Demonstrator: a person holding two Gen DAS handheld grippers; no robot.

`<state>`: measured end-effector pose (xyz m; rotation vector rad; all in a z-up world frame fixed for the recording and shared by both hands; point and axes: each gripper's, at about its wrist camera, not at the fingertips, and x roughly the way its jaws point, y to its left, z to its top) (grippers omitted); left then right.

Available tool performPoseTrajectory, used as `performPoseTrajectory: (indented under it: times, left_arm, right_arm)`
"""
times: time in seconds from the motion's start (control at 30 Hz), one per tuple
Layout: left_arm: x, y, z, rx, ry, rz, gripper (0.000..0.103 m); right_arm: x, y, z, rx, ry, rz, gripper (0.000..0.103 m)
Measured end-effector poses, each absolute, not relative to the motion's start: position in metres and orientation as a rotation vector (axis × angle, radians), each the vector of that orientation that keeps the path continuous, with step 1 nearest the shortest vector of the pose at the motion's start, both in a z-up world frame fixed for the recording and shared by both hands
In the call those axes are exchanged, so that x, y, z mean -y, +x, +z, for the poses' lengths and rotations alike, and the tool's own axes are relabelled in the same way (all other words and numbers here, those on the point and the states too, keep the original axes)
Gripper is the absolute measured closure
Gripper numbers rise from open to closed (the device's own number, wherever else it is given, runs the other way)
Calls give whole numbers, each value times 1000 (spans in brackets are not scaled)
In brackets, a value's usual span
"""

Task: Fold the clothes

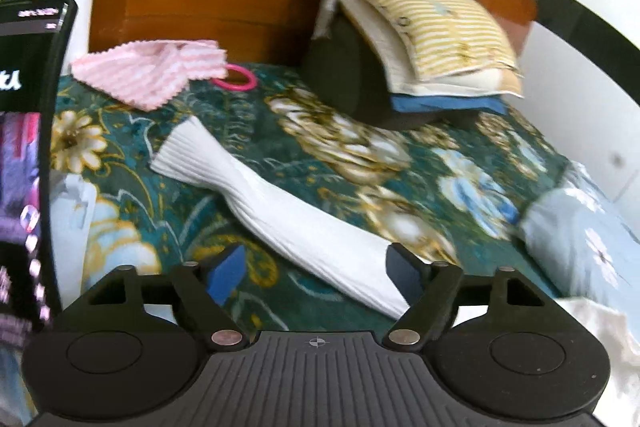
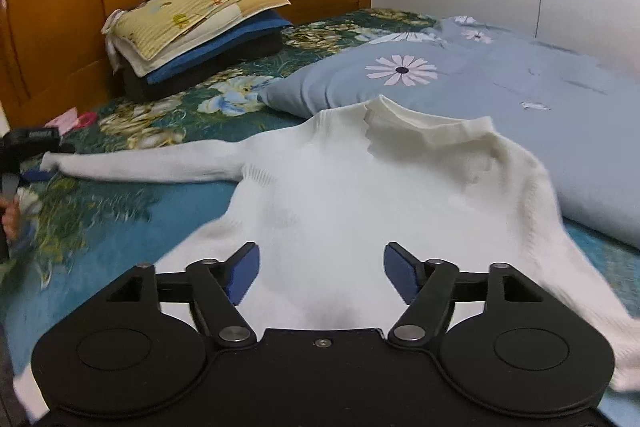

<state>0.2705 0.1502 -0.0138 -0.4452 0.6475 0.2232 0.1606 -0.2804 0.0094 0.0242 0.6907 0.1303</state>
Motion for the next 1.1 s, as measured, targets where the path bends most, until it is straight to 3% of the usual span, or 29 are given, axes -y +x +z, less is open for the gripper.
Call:
performPoseTrajectory:
  times: [0.3, 0.5, 0.6, 1.1]
  left_arm:
    - [-109, 204, -3, -657, -422, 73, 15]
    - [-84, 166, -8, -687, -368, -7, 14]
    - [-70, 147, -14, -710, -332, -71, 0]
    - [-36, 75, -53, -808, -91, -189, 1]
  right_arm:
    - [284, 72, 21, -668, -52, 132, 24]
    - [302, 28, 11, -669, 15, 109, 22]
    - [314, 8, 3, -671, 84, 95, 22]
    - [340, -62, -55, -758, 402, 102, 23]
